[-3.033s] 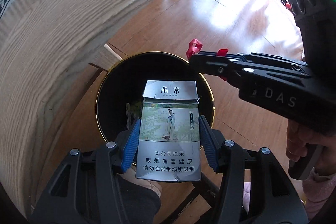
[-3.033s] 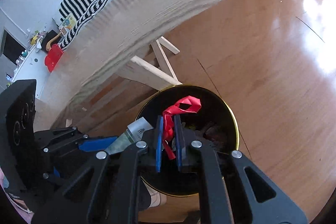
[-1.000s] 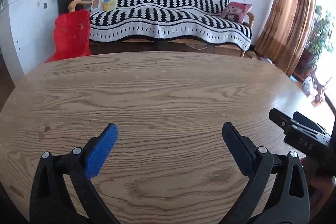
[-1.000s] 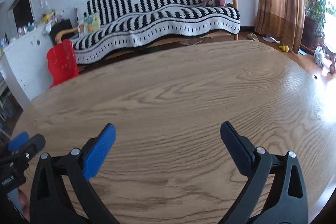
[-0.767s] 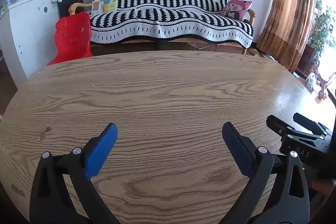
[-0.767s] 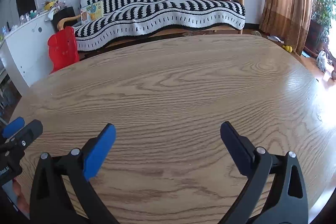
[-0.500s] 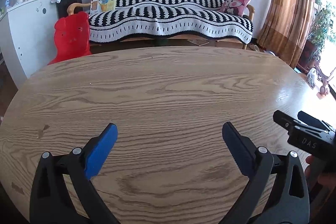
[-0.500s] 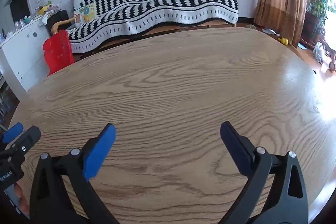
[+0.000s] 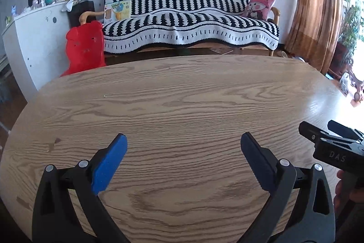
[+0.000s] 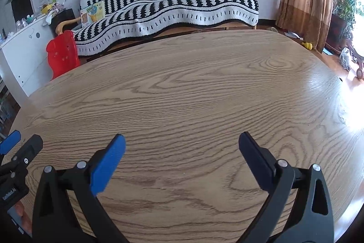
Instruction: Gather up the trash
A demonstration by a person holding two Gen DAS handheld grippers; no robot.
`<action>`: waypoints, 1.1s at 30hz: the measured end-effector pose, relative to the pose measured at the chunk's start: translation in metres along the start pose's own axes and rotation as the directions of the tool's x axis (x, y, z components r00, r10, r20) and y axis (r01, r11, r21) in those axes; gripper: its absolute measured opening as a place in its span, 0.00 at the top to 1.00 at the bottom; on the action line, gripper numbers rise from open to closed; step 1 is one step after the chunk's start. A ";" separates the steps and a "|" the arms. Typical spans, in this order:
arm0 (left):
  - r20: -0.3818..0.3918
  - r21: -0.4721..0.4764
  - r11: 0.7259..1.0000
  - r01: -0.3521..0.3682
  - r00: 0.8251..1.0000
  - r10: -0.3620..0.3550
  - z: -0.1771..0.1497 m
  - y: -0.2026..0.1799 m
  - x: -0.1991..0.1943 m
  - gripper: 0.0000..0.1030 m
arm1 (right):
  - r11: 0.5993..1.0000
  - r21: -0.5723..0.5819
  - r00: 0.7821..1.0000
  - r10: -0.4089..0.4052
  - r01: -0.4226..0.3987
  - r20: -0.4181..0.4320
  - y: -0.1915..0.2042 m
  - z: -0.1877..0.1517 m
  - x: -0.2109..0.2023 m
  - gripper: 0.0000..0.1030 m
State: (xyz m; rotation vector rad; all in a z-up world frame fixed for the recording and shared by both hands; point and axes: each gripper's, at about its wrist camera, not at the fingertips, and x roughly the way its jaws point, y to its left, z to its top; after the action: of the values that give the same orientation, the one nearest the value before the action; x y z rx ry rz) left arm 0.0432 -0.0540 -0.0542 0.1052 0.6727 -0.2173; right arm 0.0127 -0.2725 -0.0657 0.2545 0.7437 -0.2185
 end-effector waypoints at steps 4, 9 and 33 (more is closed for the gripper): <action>0.008 -0.008 1.000 -0.028 1.000 0.028 0.003 0.004 -0.001 0.06 | 1.000 -0.003 1.000 0.003 -0.003 0.000 -0.001 0.000 -0.001 0.07; 0.024 -0.019 0.999 -0.042 0.999 0.043 0.006 0.009 -0.003 0.06 | 1.000 0.018 1.000 0.021 -0.021 0.008 -0.007 0.001 -0.003 0.07; -0.012 -0.043 0.999 -0.014 1.000 0.014 0.001 0.015 0.005 0.06 | 0.999 -0.027 0.997 0.023 -0.025 -0.073 -0.002 -0.007 0.007 0.07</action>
State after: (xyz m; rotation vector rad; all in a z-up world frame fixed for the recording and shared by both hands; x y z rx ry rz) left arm 0.0512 -0.0403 -0.0560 0.0694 0.6877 -0.1889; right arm 0.0130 -0.2729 -0.0757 0.2458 0.8151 -0.1768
